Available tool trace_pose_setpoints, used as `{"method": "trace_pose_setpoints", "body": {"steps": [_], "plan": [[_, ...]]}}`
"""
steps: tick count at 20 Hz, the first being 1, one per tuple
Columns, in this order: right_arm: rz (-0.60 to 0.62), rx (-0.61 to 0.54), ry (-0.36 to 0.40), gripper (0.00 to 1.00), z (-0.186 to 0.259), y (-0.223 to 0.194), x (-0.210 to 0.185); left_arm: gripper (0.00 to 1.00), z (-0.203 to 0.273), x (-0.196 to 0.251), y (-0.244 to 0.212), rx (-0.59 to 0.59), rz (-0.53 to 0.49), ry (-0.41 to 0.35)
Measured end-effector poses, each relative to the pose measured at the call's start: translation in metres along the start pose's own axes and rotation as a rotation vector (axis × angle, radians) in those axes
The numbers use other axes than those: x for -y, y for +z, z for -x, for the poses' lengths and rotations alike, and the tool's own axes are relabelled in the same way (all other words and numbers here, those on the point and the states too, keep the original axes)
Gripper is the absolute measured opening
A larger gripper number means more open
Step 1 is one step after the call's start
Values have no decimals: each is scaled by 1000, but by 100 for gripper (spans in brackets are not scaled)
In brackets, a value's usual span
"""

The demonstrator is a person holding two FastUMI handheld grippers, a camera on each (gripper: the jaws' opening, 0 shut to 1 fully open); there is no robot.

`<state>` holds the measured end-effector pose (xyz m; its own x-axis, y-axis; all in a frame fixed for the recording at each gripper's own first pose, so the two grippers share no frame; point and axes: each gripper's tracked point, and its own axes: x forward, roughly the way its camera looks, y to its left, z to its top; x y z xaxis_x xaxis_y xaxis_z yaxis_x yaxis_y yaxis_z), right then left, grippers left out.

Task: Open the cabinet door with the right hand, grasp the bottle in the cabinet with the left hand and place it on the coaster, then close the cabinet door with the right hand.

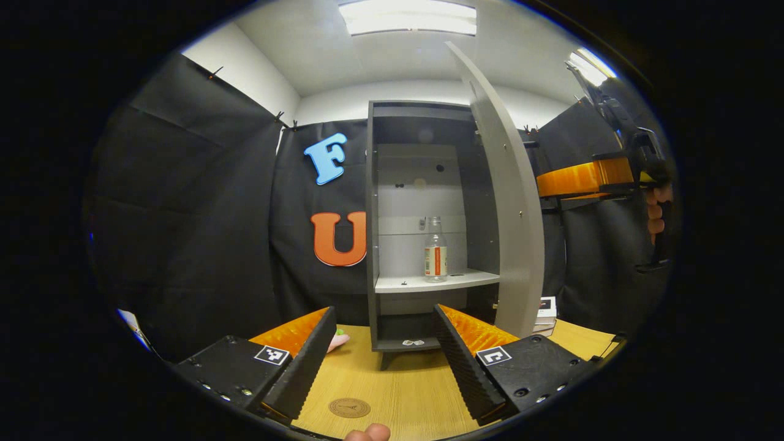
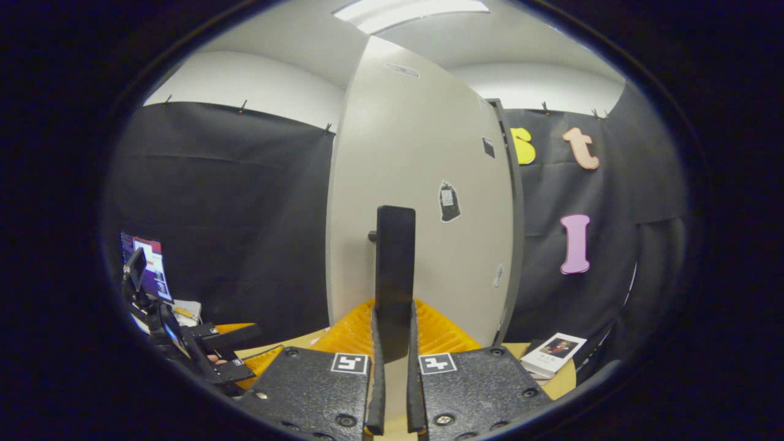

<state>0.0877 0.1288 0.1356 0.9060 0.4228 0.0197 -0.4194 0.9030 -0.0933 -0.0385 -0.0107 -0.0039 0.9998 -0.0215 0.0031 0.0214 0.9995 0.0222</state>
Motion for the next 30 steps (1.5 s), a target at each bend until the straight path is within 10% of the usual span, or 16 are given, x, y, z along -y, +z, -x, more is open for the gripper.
{"method": "trace_pose_setpoints", "body": {"steps": [16, 30], "plan": [[-19, 39, -318, 4, 59, -4, 93, 95, -1, 54, -8, -34, 12, -111], [-69, 19, -303, 4, 85, -25, 102, 95, 1, 57, -16, -55, 38, -68]]}}
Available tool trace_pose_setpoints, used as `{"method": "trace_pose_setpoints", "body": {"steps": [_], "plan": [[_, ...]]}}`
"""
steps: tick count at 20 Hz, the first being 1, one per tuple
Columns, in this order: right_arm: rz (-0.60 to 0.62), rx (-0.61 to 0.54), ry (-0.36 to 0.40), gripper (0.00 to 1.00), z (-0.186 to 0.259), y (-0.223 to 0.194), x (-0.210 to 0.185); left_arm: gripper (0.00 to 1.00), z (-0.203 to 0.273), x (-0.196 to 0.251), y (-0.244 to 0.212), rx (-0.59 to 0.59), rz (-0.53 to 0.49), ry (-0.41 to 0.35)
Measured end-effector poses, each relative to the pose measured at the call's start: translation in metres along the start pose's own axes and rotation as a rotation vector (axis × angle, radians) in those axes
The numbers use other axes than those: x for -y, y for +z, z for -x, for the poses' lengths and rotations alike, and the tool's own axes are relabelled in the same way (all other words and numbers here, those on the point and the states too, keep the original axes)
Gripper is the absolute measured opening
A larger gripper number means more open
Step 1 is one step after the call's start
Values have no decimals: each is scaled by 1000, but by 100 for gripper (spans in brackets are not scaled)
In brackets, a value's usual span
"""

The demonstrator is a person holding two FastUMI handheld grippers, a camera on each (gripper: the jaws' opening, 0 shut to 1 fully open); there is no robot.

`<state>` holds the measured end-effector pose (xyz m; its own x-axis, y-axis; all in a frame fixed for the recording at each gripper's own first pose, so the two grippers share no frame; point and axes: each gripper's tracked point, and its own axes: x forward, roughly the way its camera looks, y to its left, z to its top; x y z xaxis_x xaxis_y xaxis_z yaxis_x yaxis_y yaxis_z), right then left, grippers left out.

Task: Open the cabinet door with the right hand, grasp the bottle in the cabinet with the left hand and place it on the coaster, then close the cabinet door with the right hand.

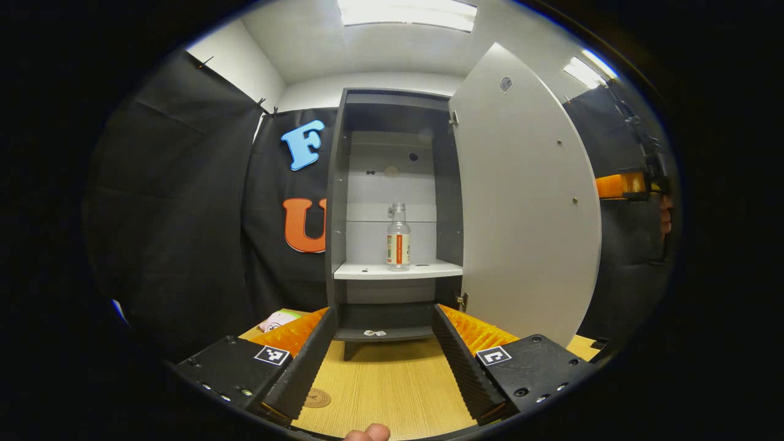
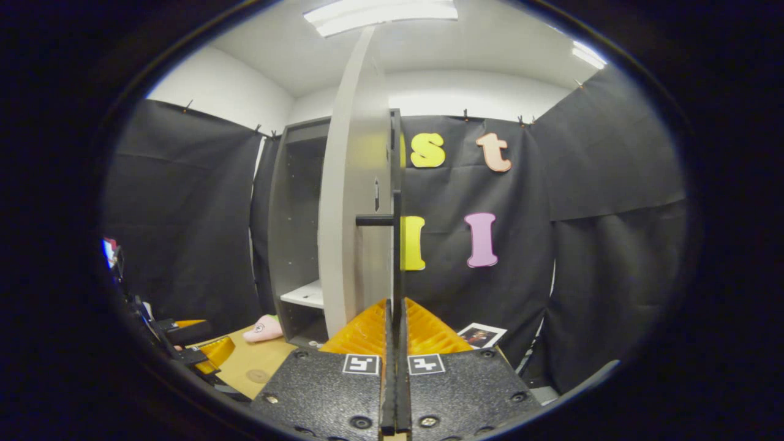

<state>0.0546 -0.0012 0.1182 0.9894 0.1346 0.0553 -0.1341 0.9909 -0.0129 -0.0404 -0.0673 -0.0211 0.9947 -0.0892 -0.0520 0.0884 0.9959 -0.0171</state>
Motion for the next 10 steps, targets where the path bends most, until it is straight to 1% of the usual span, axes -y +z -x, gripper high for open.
{"method": "trace_pose_setpoints", "body": {"steps": [1, 2, 4, 5, 6, 7, 8, 9, 10], "plan": [[-2, -12, 14, 4, 6, -10, 1, 95, -1, 0, -1, -3, 0, 2], [3, -19, 0, 4, 10, -17, 7, 95, 0, 1, -2, -6, -1, 4], [2, -27, -58, 4, 17, -29, 21, 95, -3, 3, -3, -13, -8, -1], [-6, -32, -63, 4, 20, -34, 22, 95, -3, 1, -3, -16, -22, 4], [-14, -29, -50, 4, 18, -38, 18, 94, -3, -3, -3, -16, -33, 12], [-20, -28, -37, 7, 18, -40, 16, 95, -4, -5, -4, -19, -36, 15], [-17, -30, -36, 18, 15, -43, 17, 95, -6, -5, -7, -26, -31, 11], [-1, -37, -52, 39, 14, -47, 21, 95, -6, -4, -8, -33, -23, 6], [19, -42, -67, 47, 15, -50, 24, 95, -7, -4, -6, -36, -12, 4]]}}
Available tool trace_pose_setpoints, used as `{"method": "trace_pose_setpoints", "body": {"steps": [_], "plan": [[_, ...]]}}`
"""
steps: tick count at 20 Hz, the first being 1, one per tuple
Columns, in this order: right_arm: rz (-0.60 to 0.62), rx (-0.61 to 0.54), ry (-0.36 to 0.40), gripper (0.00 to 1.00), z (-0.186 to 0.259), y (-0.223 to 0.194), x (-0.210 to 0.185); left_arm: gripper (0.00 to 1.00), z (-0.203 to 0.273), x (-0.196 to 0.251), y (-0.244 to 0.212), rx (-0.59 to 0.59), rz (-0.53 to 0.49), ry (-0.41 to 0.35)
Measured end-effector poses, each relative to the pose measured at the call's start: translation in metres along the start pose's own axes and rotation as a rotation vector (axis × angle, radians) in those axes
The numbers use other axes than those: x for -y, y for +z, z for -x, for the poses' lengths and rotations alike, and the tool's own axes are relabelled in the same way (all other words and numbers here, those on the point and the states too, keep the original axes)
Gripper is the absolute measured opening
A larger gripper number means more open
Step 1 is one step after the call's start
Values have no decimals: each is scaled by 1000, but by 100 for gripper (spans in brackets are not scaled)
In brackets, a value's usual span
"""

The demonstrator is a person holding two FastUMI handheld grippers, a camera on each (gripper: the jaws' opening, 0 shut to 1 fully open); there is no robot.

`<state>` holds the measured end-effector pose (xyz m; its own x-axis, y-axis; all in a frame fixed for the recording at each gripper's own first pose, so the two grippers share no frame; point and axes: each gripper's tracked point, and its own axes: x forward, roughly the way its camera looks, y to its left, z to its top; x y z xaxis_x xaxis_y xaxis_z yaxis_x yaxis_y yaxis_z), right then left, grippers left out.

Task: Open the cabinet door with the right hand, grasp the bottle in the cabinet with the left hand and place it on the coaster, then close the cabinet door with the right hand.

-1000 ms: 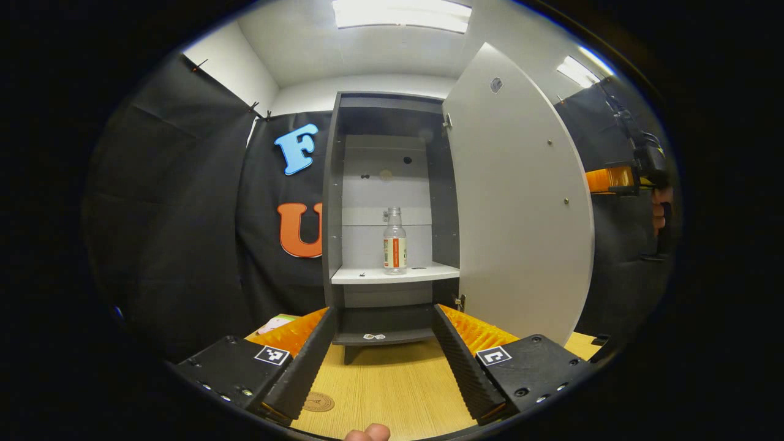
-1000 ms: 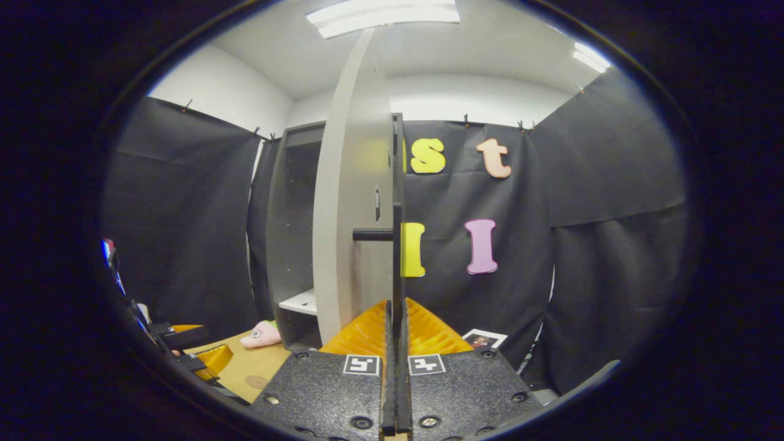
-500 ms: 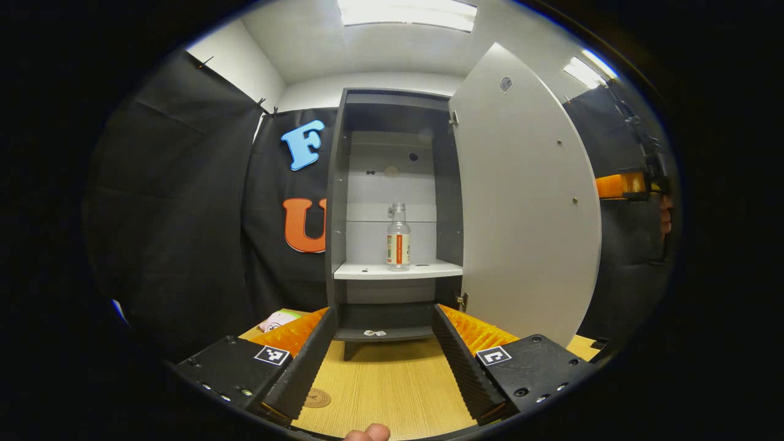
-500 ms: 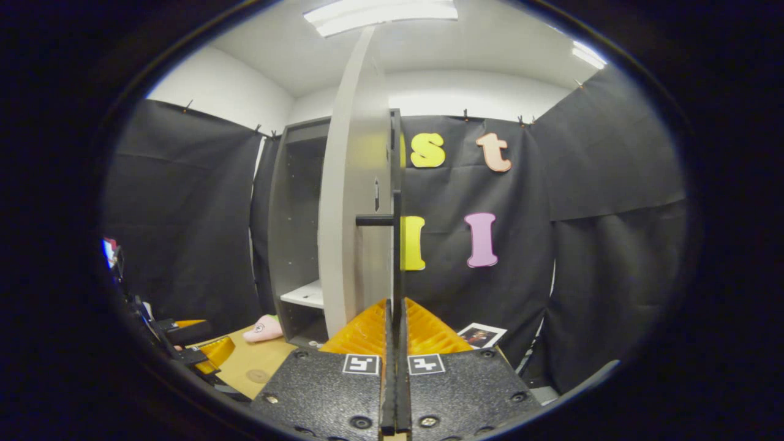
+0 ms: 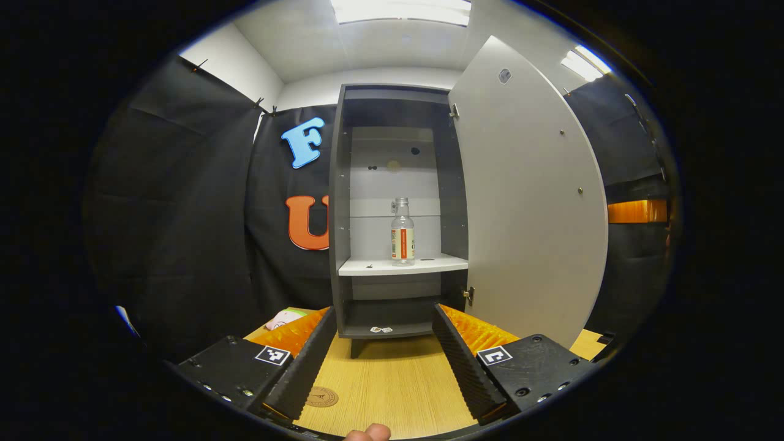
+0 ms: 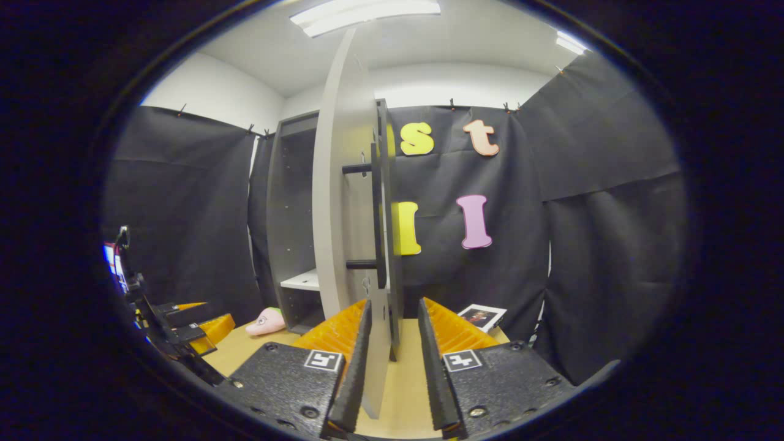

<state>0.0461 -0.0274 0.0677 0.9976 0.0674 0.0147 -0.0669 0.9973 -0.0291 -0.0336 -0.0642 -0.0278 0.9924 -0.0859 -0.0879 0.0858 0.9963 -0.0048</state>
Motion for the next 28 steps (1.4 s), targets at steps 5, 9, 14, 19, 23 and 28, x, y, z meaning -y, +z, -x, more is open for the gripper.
{"method": "trace_pose_setpoints", "body": {"steps": [5, 9, 14, 19, 23, 28], "plan": [[10, -26, -17, 80, -13, -11, 2, 95, -20, 8, 16, 7, 6, -53], [-45, -35, -4, 85, -22, -16, 6, 95, -60, 5, 56, 57, 21, -101], [-84, -6, 1, 86, -28, -8, 7, 94, -129, 27, 102, 95, 71, -215], [-111, 7, -10, 86, -31, -4, 9, 94, -207, 42, 135, 127, 42, -247], [-134, 3, -15, 86, -32, -4, 10, 95, -267, 50, 142, 119, 18, -247], [-123, 1, -27, 86, -32, -3, 11, 94, -337, 47, 135, 101, -34, -199]]}}
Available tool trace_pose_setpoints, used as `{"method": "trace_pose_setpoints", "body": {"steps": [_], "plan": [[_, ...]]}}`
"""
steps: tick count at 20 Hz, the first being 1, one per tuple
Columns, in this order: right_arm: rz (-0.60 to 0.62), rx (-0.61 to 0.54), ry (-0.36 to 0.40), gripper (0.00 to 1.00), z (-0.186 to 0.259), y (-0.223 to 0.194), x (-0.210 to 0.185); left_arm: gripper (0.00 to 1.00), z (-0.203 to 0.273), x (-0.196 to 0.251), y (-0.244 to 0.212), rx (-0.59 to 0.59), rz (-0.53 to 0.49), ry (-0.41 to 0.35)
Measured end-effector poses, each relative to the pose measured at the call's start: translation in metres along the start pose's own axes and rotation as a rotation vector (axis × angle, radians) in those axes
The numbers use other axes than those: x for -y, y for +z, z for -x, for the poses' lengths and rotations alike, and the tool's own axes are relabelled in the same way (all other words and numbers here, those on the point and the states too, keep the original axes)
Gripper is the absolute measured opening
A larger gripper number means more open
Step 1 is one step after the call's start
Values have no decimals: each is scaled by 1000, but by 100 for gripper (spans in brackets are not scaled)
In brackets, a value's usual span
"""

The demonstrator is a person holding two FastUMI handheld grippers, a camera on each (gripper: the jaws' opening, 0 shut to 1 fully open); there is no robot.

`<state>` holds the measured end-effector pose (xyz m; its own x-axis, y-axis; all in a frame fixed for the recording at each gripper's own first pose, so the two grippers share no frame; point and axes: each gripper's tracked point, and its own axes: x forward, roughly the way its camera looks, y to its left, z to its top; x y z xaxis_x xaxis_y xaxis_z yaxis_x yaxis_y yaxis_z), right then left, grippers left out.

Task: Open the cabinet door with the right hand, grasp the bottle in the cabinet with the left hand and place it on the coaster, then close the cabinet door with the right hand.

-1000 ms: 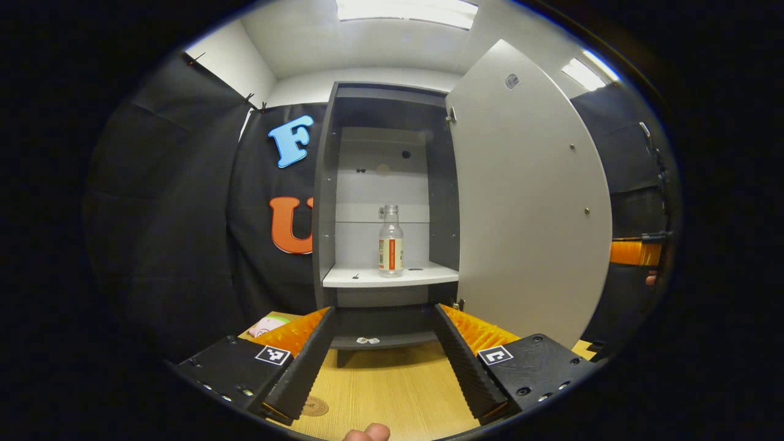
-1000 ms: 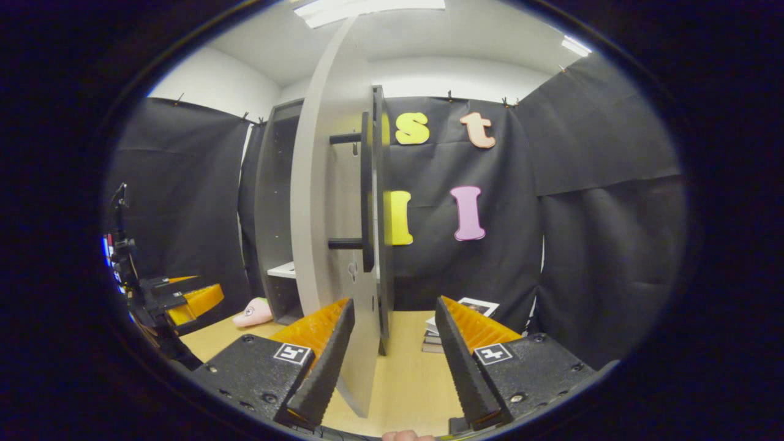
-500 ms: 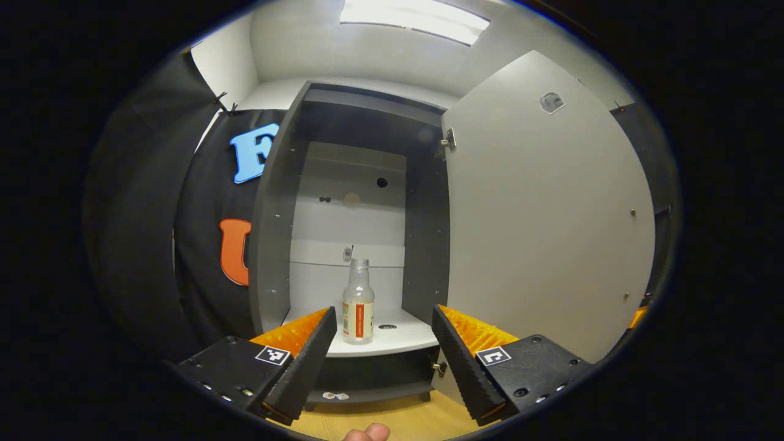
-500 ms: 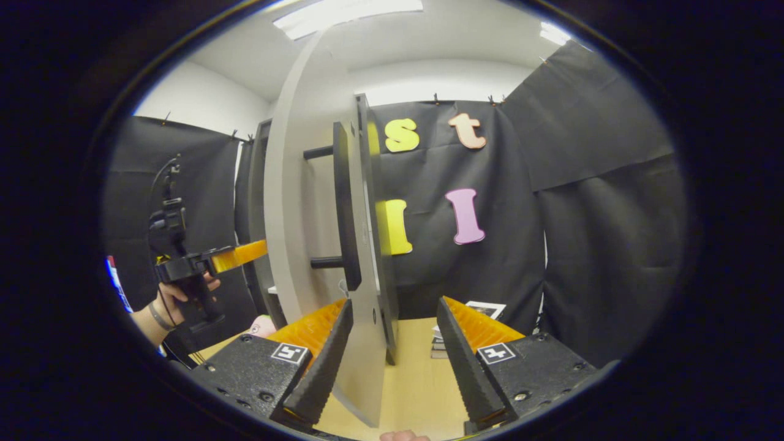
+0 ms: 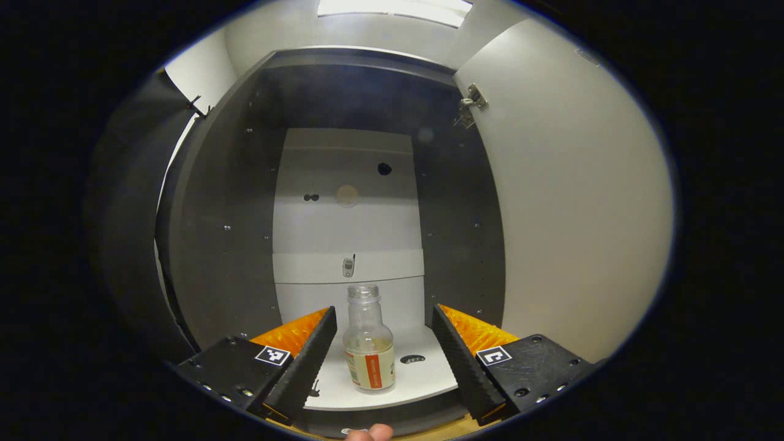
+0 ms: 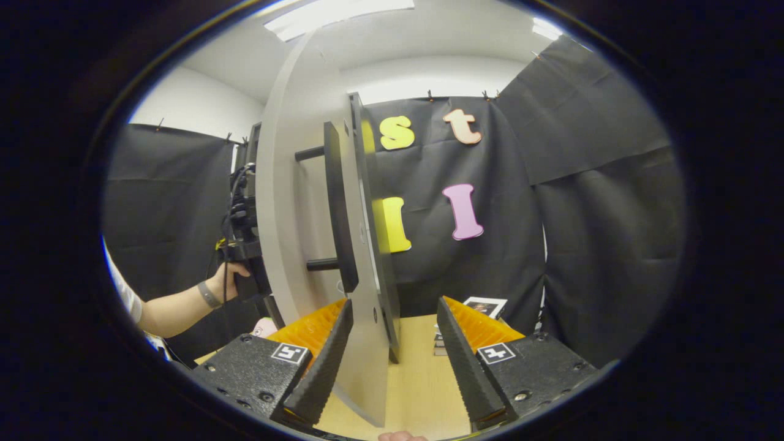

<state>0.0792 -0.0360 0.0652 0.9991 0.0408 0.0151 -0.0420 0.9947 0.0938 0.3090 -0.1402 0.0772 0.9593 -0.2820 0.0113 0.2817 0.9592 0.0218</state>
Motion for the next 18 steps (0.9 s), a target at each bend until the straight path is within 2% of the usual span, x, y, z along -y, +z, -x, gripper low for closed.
{"method": "trace_pose_setpoints", "body": {"steps": [7, 8, 9, 11, 12, 14, 15, 17, 18], "plan": [[-12, 2, -18, 86, -6, 0, 3, 96, -46, -17, -16, -16, -18, 44], [-14, -2, -18, 86, -7, -1, 3, 96, -49, -17, -16, -17, -17, 43], [-18, -4, -17, 86, -8, -1, 3, 100, -51, -17, -17, -19, -20, 42], [-22, -5, -14, 86, -10, -1, 4, 100, -56, -18, -18, -25, -27, 44], [-23, -5, -14, 86, -10, -1, 4, 96, -58, -19, -19, -29, -30, 47], [-22, -5, -12, 86, -10, -1, 4, 96, -62, -17, -22, -32, -27, 33], [-21, -5, -11, 86, -10, -1, 4, 99, -65, -18, -23, -36, -28, 35], [-18, -3, -9, 86, -10, 0, 3, 69, -67, -17, -26, -39, -29, 39], [-17, 0, -8, 86, -10, 0, 4, 71, -67, -17, -25, -40, -30, 38]]}}
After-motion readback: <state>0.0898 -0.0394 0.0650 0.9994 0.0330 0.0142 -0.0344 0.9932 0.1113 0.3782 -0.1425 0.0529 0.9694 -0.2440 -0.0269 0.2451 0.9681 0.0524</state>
